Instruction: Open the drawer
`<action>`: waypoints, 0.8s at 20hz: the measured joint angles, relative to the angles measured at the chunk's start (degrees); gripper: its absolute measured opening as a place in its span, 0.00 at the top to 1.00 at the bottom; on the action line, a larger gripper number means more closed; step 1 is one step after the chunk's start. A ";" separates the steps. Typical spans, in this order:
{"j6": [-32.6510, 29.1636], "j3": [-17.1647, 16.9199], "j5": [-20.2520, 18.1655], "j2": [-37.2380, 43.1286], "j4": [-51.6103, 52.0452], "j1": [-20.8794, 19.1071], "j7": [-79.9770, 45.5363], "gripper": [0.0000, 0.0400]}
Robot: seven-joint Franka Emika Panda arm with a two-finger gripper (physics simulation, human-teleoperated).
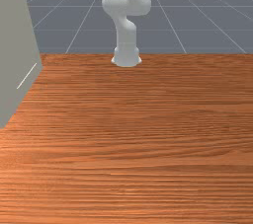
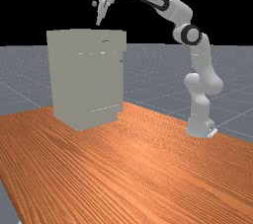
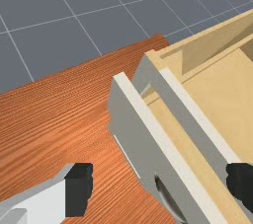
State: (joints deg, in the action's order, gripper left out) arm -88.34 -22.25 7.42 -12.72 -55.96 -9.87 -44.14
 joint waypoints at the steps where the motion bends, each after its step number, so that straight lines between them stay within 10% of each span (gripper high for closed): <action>1: -0.78 0.04 0.06 -0.17 -1.79 0.03 -0.10 0.00; 16: -6.77 0.98 0.35 8.24 -15.96 5.61 -1.95 0.00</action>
State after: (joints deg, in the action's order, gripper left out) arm -95.11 -21.27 7.77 -4.48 -71.92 -4.26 -46.08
